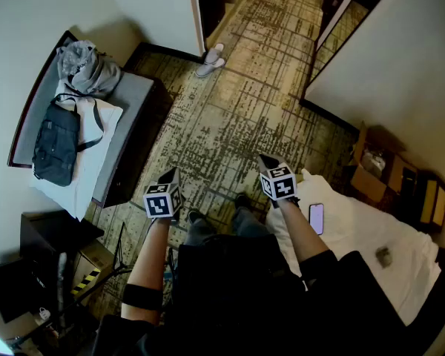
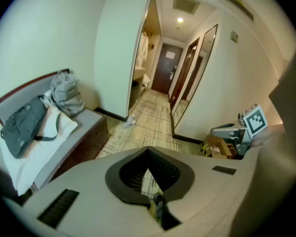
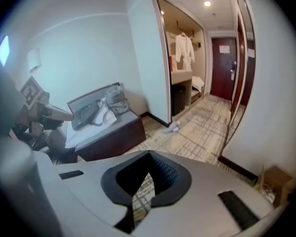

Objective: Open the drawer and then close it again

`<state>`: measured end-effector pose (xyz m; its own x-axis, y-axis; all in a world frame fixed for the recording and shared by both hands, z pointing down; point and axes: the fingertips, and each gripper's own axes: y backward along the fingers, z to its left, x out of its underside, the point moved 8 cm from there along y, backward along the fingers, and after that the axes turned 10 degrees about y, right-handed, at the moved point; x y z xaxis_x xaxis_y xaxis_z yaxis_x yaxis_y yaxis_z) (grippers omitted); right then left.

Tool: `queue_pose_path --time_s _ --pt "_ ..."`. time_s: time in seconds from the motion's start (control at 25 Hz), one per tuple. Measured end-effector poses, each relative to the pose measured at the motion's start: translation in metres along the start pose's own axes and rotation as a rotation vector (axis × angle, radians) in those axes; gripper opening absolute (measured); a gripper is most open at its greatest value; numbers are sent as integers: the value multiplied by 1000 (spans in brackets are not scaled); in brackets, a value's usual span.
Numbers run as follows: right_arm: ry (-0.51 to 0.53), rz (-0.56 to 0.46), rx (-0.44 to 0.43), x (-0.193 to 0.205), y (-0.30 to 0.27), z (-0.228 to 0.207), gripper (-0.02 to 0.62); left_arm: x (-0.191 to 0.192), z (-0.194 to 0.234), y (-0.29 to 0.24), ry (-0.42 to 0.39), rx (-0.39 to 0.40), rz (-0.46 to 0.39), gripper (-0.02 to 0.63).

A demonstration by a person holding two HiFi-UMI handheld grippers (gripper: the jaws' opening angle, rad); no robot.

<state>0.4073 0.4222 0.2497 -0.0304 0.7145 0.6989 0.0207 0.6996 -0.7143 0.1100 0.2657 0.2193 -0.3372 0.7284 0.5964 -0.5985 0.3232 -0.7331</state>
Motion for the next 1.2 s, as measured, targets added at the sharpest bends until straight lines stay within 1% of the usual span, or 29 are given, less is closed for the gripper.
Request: queue_pose_path --time_s 0.12,0.28,0.36,0.44,0.56,0.8,1.08,1.2 --pt "54 -166 -16 -51 22 22 0 -20 2 43 -48 -32 -148 3" --pt "173 -370 -89 -113 44 57 0 -39 14 102 -77 -99 -322 3" --pt "234 -436 -135 -143 53 81 0 -46 21 128 -97 -135 -378 3" --pt "272 -480 -171 -165 56 102 0 -50 31 148 -110 -165 -419 3" --pt "301 -512 -216 -187 51 133 0 -50 52 168 -111 -206 -451 3" --pt "353 -507 -281 -207 26 191 0 -46 87 191 -105 -194 -482 3" --pt "380 -509 -322 -227 -4 253 0 -39 140 210 -117 -197 -493 2" --pt "406 -511 -338 -238 -15 279 0 -38 161 215 -120 -195 -497 2"
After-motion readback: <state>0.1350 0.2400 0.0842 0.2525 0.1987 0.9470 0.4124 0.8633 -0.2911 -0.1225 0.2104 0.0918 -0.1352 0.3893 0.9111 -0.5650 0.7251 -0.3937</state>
